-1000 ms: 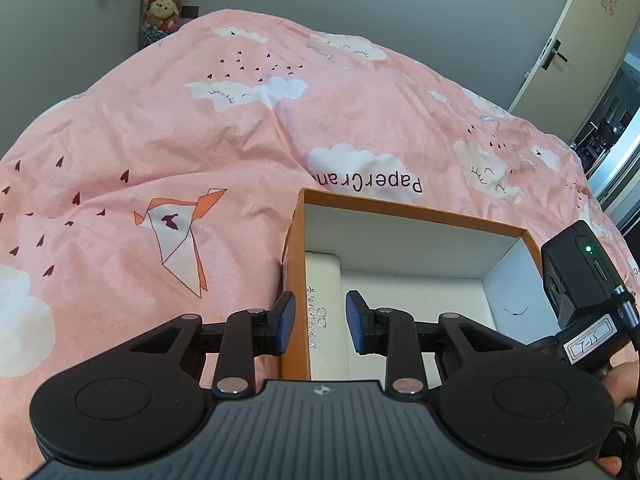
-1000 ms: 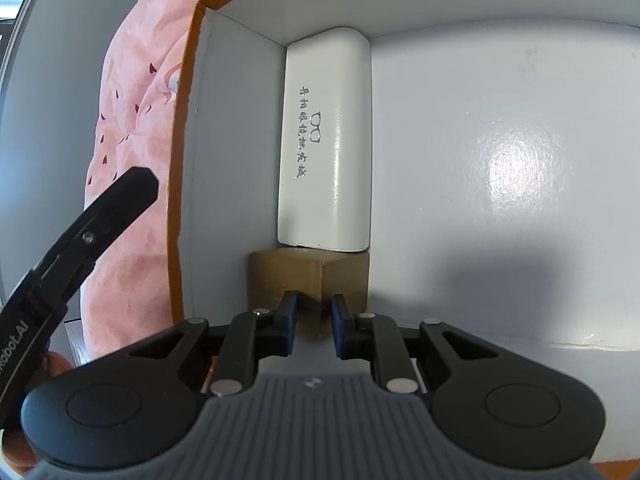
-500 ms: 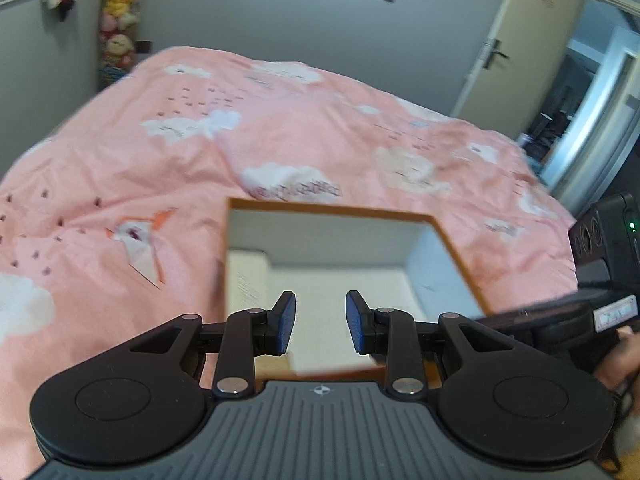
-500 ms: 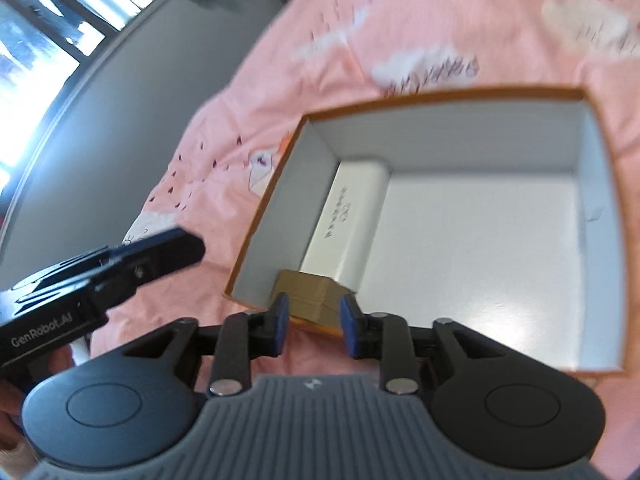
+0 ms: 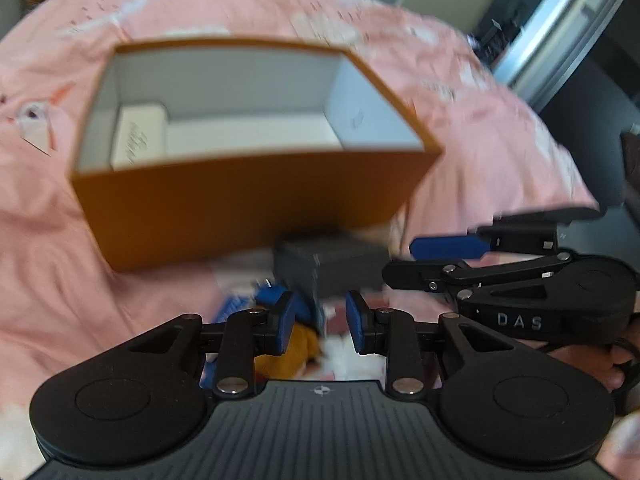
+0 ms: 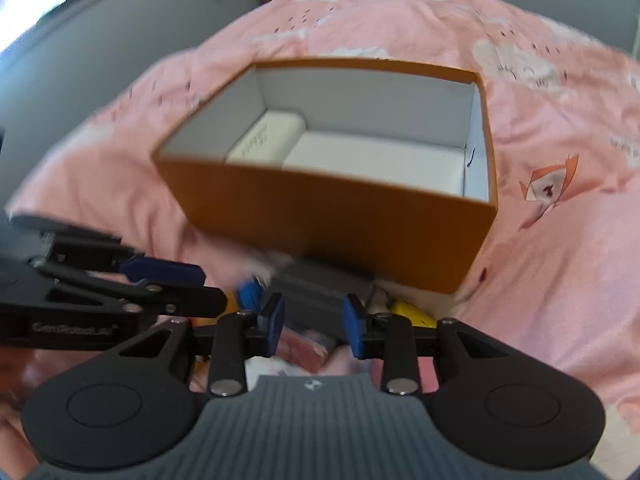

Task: Organize objects
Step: 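Open the right gripper and withdraw both grippers from the box, then grasp the red photo card box with the left gripper while the right closes on the dark grey box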

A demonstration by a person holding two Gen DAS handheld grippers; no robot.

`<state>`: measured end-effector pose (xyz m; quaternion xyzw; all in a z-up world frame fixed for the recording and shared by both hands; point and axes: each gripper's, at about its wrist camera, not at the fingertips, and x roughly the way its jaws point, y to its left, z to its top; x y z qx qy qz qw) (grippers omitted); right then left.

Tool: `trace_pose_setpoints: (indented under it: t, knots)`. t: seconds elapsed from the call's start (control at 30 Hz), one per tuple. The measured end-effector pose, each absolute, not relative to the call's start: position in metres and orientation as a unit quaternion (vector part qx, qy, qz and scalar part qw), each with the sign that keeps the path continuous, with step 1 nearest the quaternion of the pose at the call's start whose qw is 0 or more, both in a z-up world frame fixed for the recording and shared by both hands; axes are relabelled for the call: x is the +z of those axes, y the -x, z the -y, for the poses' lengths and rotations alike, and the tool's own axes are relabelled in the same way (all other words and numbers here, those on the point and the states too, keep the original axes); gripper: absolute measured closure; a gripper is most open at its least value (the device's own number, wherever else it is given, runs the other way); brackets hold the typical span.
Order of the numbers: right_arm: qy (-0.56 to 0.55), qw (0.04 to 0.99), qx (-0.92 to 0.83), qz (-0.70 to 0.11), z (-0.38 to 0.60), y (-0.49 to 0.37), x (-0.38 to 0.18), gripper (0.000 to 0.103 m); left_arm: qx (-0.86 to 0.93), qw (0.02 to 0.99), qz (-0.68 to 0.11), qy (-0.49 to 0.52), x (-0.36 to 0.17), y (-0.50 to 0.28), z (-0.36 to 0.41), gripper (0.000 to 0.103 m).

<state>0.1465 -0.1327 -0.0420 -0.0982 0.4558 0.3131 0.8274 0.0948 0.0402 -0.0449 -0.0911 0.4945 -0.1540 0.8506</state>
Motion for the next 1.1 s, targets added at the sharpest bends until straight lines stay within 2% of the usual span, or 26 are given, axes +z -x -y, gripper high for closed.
trace_pose_setpoints:
  t: [0.23,0.37,0.47,0.67,0.73,0.77,0.8,0.9,1.03,1.1]
  knots:
    - [0.151,0.81,0.325,-0.464,0.128,-0.134,-0.064,0.064,-0.151,0.841,-0.516,0.066,-0.065,-0.093,-0.033,0.069]
    - [0.196,0.801,0.333,-0.457,0.117,-0.128,-0.07,0.054,-0.143,0.846,-0.51,0.066,-0.065,-0.093,-0.036,0.069]
    - [0.244,0.796,0.328,-0.447,0.105,-0.121,-0.079,0.053,-0.147,0.849,-0.504,0.065,-0.064,-0.091,-0.036,0.069]
    - [0.25,0.794,0.327,-0.448,0.098,-0.127,-0.087,0.054,-0.145,0.852,-0.499,0.069,-0.066,-0.092,-0.038,0.069]
    - [0.241,0.794,0.33,-0.451,0.1,-0.127,-0.086,0.06,-0.142,0.854,-0.496,0.069,-0.065,-0.093,-0.039,0.069]
    - [0.229,0.796,0.33,-0.453,0.103,-0.129,-0.084,0.068,-0.142,0.854,-0.495,0.068,-0.064,-0.092,-0.039,0.069]
    - [0.218,0.8,0.327,-0.454,0.107,-0.13,-0.082,0.081,-0.144,0.855,-0.494,0.066,-0.064,-0.092,-0.038,0.069]
    - [0.167,0.81,0.313,-0.466,0.122,-0.142,-0.074,0.094,-0.156,0.854,-0.494,0.053,-0.065,-0.092,-0.034,0.069]
    - [0.147,0.814,0.305,-0.471,0.13,-0.149,-0.068,0.096,-0.166,0.851,-0.498,0.017,-0.068,-0.091,-0.024,0.068]
    - [0.152,0.814,0.304,-0.47,0.13,-0.149,-0.067,0.096,-0.174,0.853,-0.493,-0.004,-0.069,-0.089,-0.016,0.062]
